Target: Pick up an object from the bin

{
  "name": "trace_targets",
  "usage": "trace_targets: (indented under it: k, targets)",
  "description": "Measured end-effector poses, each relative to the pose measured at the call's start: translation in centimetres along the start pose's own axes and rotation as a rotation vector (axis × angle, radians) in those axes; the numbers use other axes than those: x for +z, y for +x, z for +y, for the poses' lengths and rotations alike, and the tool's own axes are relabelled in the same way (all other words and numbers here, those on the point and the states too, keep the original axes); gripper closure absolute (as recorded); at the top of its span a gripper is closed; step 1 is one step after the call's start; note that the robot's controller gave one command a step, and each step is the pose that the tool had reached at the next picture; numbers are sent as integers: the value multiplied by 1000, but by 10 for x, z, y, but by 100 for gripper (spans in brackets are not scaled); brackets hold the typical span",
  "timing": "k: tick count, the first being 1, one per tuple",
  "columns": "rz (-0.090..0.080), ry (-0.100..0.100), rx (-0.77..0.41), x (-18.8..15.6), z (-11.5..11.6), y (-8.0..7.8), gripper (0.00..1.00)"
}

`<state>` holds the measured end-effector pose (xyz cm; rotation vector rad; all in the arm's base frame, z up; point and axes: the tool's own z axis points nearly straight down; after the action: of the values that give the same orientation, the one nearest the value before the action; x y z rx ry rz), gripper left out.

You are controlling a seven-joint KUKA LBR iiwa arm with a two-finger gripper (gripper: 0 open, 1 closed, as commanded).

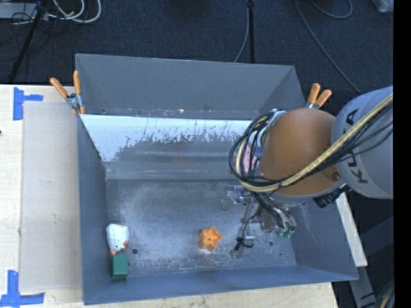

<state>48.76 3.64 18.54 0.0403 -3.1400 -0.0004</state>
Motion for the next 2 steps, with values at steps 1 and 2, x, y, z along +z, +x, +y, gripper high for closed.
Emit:
trace_targets:
  k: [1, 2]
  targets:
    - [11, -1, 52, 32, 23, 9, 0]
    - [2, 0, -43, 53, 22, -6, 0]
